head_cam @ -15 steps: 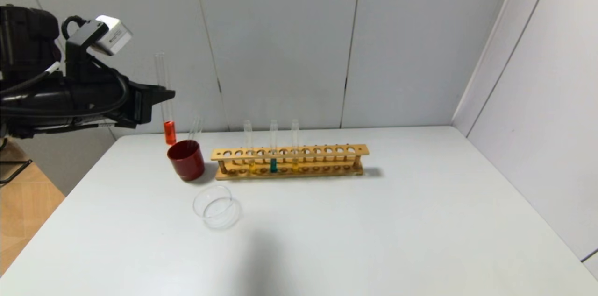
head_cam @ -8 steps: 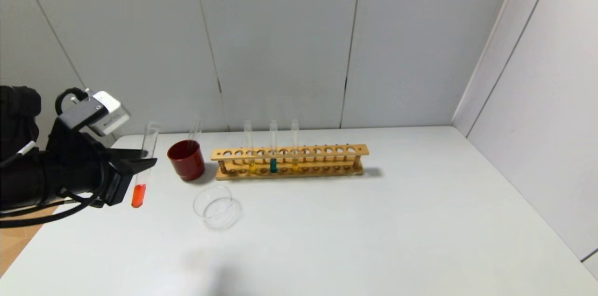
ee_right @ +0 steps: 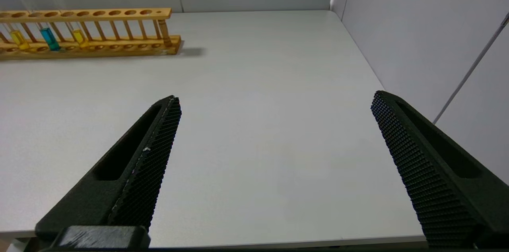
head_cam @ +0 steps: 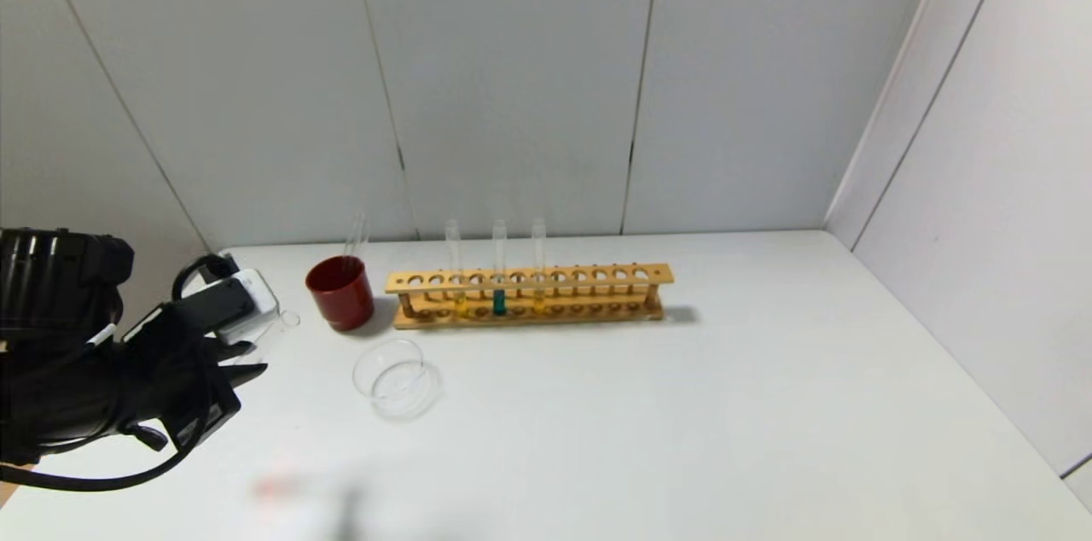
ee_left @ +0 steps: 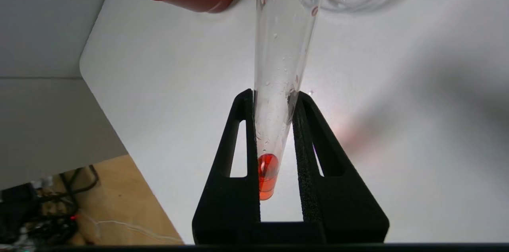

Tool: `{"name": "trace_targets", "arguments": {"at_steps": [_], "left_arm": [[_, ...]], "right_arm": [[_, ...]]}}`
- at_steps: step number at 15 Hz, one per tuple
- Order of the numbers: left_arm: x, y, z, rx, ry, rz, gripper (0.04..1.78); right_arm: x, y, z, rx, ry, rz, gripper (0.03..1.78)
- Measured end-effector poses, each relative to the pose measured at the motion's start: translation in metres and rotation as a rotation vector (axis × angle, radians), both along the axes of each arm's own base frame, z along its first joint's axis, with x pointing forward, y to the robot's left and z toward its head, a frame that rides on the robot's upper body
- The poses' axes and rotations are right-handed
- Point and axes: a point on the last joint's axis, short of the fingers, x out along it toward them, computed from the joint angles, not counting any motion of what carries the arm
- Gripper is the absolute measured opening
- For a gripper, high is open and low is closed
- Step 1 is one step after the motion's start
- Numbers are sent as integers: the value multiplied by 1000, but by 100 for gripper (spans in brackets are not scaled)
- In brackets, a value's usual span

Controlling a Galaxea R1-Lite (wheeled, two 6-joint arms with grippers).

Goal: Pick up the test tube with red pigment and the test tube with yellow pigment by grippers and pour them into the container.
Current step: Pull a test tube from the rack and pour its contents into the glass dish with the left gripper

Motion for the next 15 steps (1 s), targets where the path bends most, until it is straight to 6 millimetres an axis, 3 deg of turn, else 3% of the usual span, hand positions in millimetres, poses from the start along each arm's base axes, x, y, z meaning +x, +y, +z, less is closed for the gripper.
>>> {"name": "trace_targets", "arguments": {"at_steps": [7, 15], "left_arm": [[25, -1, -23, 161, 94, -16, 32], [52, -22, -37, 324, 135, -61, 32]], "right_arm": [[0, 0, 0, 0, 0, 0, 175], [0, 0, 0, 0, 0, 0, 175]]}}
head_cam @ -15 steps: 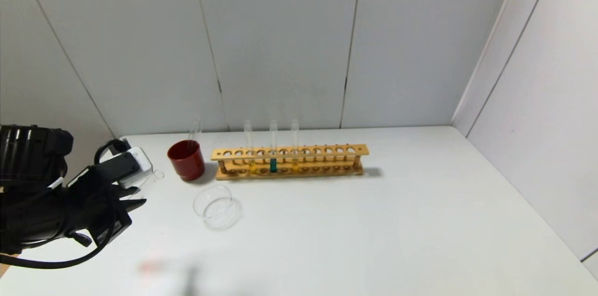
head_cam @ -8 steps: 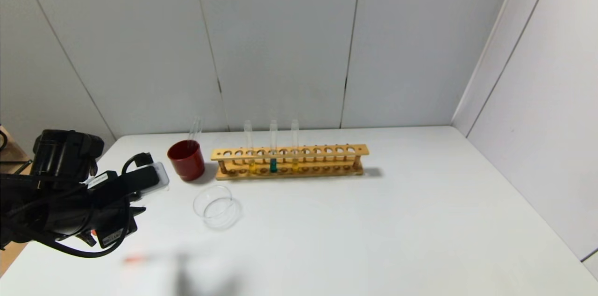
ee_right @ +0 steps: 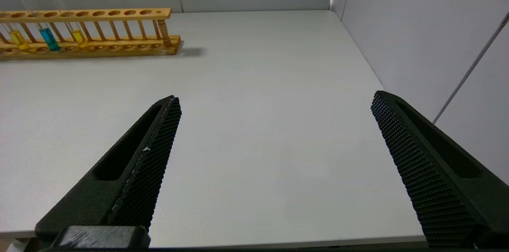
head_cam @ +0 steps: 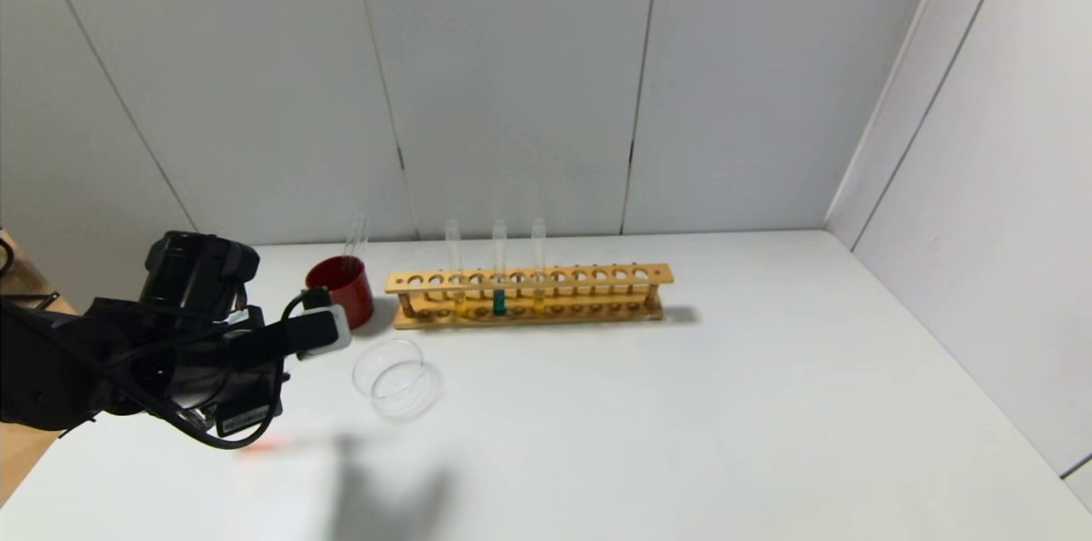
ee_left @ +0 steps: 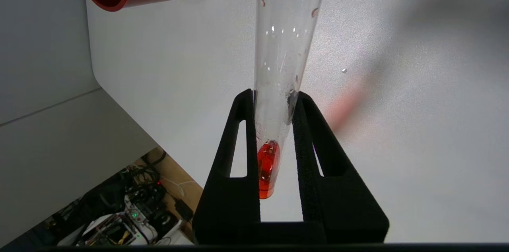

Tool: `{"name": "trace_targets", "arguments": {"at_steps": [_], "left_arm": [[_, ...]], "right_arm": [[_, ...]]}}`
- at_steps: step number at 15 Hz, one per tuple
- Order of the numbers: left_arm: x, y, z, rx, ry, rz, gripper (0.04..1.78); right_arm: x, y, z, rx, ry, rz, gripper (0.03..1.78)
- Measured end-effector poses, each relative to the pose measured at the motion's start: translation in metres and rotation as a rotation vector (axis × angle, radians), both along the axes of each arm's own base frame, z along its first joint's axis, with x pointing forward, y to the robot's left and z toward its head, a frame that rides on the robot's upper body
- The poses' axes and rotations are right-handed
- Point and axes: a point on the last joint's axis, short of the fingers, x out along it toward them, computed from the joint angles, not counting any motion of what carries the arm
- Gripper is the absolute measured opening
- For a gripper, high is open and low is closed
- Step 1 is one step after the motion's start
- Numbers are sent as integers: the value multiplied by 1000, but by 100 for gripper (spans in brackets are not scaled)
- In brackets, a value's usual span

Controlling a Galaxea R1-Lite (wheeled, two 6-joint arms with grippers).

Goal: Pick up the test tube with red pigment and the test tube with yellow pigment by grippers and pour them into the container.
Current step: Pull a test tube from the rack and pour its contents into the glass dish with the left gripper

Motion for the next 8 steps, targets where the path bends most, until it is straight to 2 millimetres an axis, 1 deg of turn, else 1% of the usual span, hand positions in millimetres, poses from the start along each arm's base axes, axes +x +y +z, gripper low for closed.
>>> {"name": "trace_targets", "arguments": {"at_steps": [5, 8], "left_arm": [[10, -8, -5, 102, 15, -58, 32], [19, -10, -7, 109, 17, -61, 32]], "right_arm": [[0, 0, 0, 0, 0, 0, 175], [0, 0, 0, 0, 0, 0, 175]]}}
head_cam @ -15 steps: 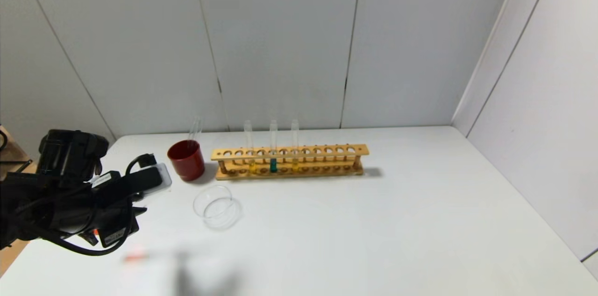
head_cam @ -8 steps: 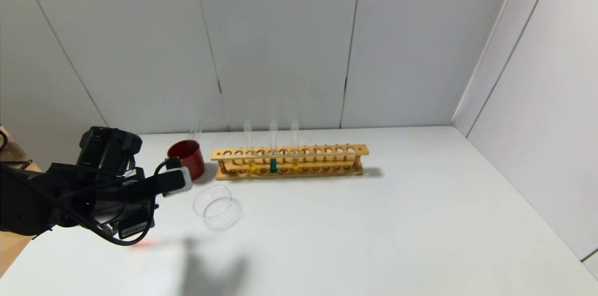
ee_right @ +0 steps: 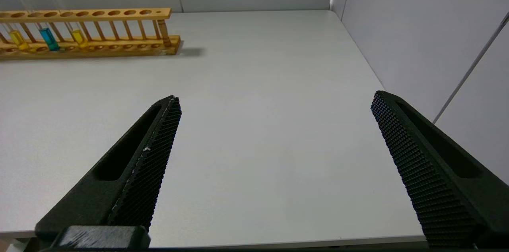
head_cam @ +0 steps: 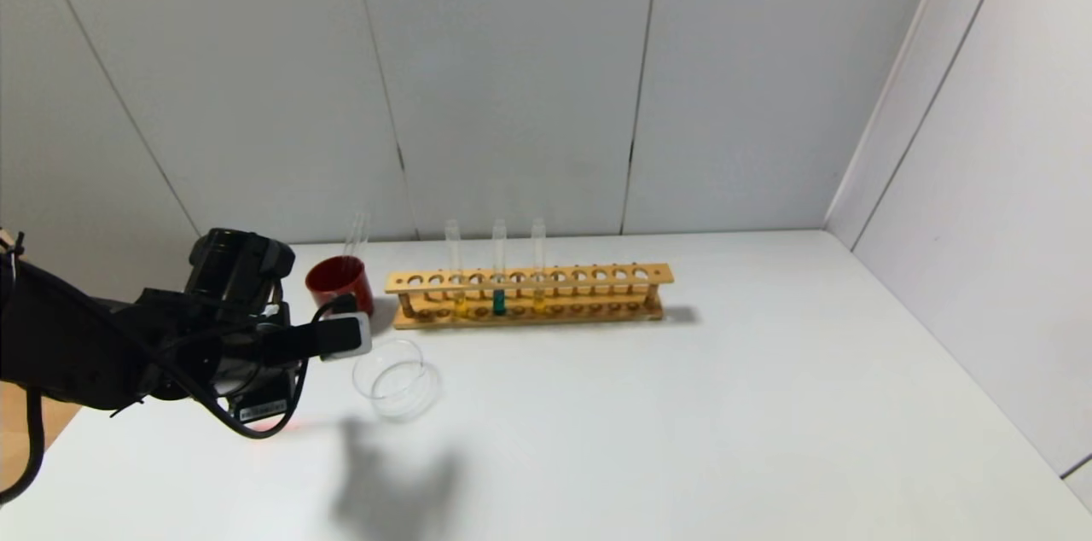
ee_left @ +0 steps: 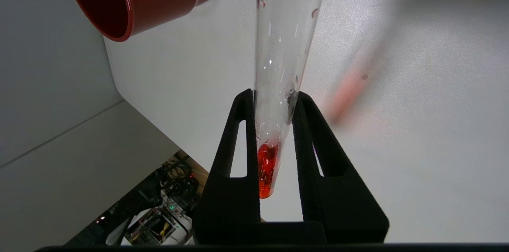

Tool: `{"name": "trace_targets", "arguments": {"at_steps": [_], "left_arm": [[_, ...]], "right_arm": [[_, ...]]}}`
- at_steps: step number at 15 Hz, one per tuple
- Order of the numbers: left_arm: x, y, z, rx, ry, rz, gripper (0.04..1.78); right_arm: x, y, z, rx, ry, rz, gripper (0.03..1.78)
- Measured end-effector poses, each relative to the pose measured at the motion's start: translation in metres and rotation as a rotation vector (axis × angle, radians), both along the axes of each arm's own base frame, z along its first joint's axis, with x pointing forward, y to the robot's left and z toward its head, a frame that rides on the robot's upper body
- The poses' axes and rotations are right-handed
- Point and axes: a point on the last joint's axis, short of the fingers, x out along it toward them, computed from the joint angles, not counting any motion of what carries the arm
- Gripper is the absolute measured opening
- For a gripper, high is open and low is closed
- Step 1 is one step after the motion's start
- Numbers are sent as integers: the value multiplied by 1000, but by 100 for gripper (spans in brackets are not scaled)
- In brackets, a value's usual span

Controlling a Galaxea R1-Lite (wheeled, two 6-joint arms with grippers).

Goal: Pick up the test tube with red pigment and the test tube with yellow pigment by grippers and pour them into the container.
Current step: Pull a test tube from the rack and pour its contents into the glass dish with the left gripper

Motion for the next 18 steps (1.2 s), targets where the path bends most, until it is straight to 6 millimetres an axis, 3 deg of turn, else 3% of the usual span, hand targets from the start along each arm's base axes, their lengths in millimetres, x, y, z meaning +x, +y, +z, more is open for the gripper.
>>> {"name": "trace_targets", "arguments": {"at_steps": [18], "left_arm": [[26, -22, -12, 233, 20, -46, 32]], "right_arm": [[0, 0, 0, 0, 0, 0, 175]]}}
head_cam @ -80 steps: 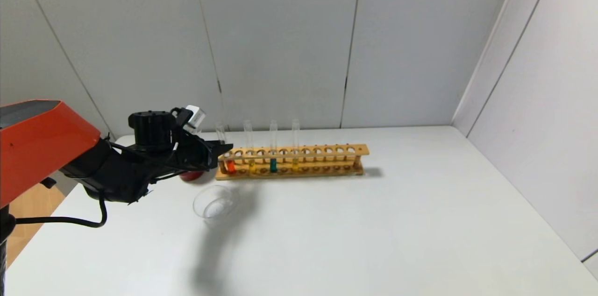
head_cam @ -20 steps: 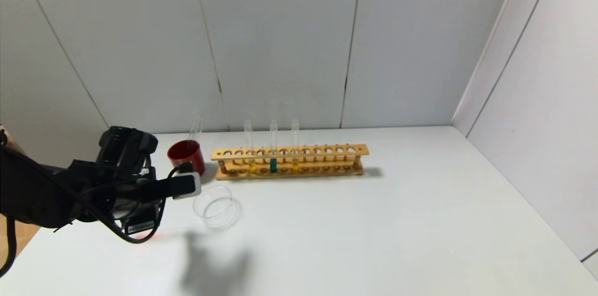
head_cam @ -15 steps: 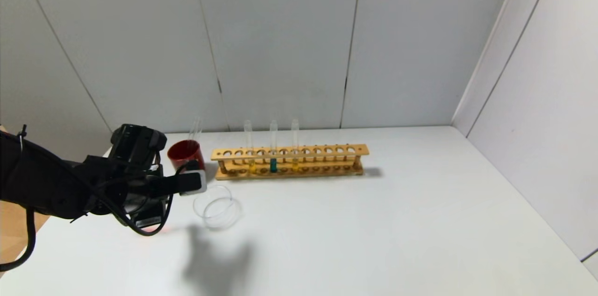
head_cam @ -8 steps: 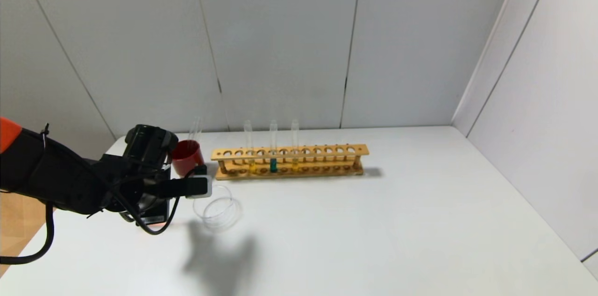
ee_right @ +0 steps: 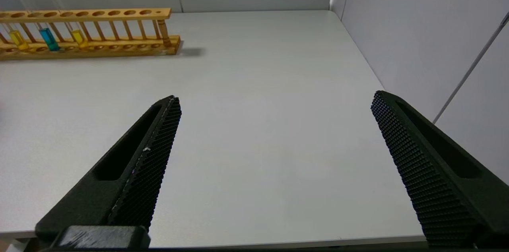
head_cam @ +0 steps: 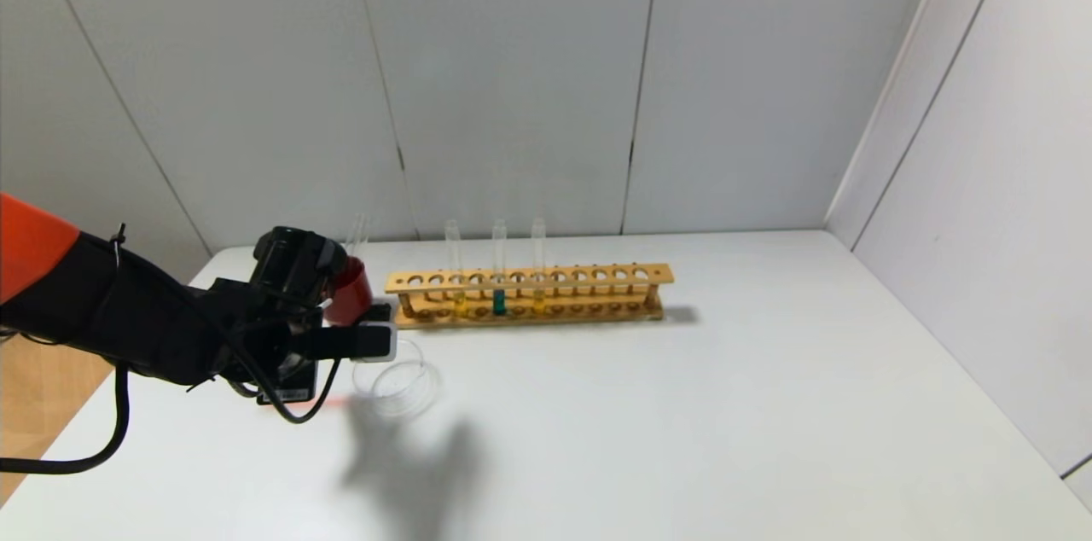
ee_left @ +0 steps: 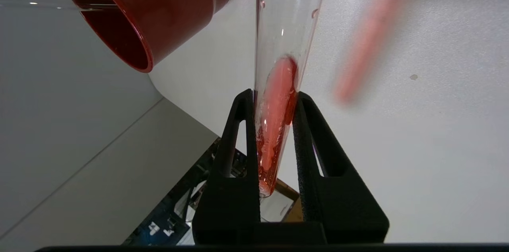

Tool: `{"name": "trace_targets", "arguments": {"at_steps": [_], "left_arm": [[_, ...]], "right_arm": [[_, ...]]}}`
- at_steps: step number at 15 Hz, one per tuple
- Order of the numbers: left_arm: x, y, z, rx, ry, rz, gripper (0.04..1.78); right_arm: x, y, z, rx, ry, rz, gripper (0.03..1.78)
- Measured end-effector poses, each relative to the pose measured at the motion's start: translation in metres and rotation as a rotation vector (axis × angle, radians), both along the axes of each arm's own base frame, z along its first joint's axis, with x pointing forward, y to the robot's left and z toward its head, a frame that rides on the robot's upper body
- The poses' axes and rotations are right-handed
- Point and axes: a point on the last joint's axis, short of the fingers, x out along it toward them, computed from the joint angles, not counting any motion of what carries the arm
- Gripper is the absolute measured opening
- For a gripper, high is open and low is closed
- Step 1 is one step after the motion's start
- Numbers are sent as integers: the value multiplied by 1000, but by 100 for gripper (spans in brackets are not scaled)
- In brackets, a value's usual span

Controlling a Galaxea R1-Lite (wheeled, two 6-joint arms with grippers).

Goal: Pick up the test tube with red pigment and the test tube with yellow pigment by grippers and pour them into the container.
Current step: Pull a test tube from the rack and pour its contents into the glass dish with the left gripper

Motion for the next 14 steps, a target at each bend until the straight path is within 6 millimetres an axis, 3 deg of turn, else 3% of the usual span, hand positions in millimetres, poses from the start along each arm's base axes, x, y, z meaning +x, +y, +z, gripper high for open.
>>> {"name": "trace_targets", "arguments": {"at_steps": [14], "left_arm": [[7, -10, 2, 107, -2, -56, 32]], "right_arm": [[0, 0, 0, 0, 0, 0, 175]]}}
